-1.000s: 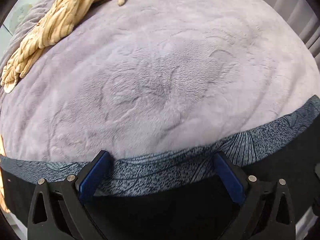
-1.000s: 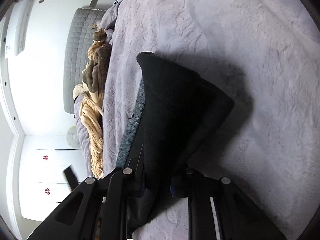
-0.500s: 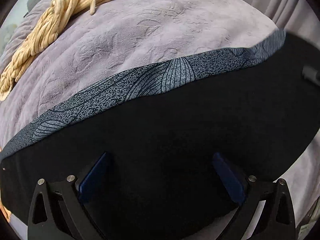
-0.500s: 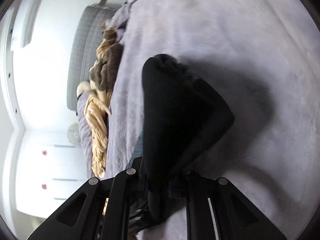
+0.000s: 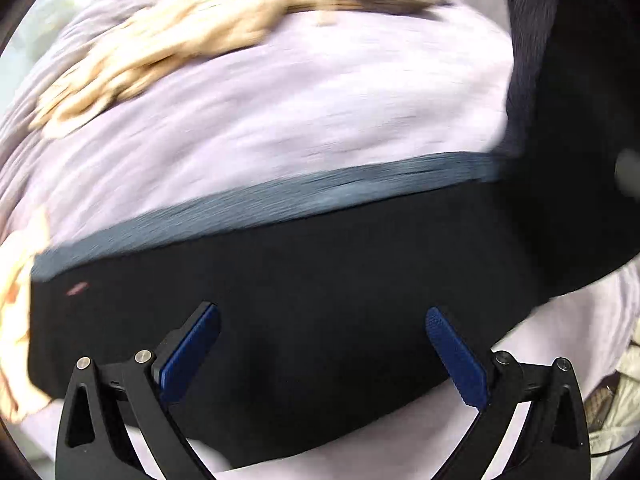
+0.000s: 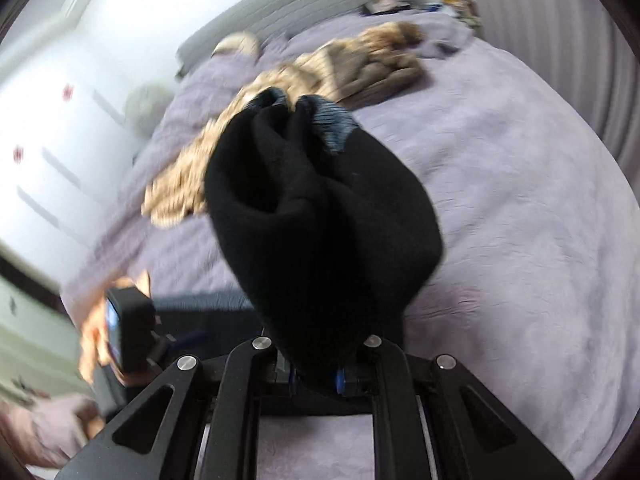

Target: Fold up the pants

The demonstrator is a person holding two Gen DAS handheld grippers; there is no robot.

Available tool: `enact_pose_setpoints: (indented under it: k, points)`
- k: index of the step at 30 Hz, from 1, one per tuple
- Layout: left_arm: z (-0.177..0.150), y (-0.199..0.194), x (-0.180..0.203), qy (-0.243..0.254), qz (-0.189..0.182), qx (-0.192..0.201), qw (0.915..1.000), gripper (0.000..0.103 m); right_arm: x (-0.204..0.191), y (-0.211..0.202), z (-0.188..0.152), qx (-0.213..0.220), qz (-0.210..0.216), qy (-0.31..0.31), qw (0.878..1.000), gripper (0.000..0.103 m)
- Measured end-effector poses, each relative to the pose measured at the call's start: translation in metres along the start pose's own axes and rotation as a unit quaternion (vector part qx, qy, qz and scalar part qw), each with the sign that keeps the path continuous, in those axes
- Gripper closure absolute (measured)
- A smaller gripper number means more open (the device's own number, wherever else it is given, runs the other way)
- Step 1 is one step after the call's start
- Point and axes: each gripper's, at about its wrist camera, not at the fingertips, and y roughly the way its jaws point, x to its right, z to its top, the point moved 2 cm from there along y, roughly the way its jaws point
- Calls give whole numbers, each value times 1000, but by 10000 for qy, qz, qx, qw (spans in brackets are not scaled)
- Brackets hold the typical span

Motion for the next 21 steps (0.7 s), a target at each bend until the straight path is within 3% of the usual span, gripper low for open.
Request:
enact_pose_setpoints:
  k: [3, 6, 8, 10, 11, 13, 15, 16, 18, 19, 21]
  points:
    - [-28, -9, -50, -394, 411, -113, 9983, 0, -60, 48, -25, -484, -263, -809, 9952, 85]
    - [-56, -5, -94, -781, 627, -321, 9945, 0, -102, 117, -68, -1142, -802, -1543, 9781, 69]
    - [-61, -4, -107, -890, 621, -335, 9935, 0, -123, 155, -96, -1571, -1536, -2163, 9513, 64]
    - [-71, -3, -124, -919, 526, -339, 9938, 0, -150, 162, -116, -1496, -2290, -3062, 9118, 59]
    - [-73, -3, -126, -922, 435, -353, 9942, 0, -159, 157, -118, -1417, -2316, -3238, 9063, 59]
    - [-73, -5, -123, -890, 146, -372, 9952, 0, -177, 133, -118, -1308, -1939, -3283, 9151, 56]
    - [-84, -18, -115, -807, -177, -354, 9959, 0, -171, 110, -108, -1311, -1408, -2762, 9417, 52]
    - [-81, -18, -108, -769, -341, -329, 9959, 0, -155, 100, -95, -1334, -938, -2087, 9643, 52]
    - [-76, -20, -91, -704, -751, -320, 9942, 0, -120, 92, -78, -1356, -137, -592, 9889, 52]
    - [-74, -22, -83, -695, -953, -309, 9925, 0, -88, 89, -74, -1385, 334, 441, 9888, 52]
    - [-70, -29, -67, -698, -1398, -297, 9873, 0, -43, 90, -82, -1487, 739, 1783, 9699, 52]
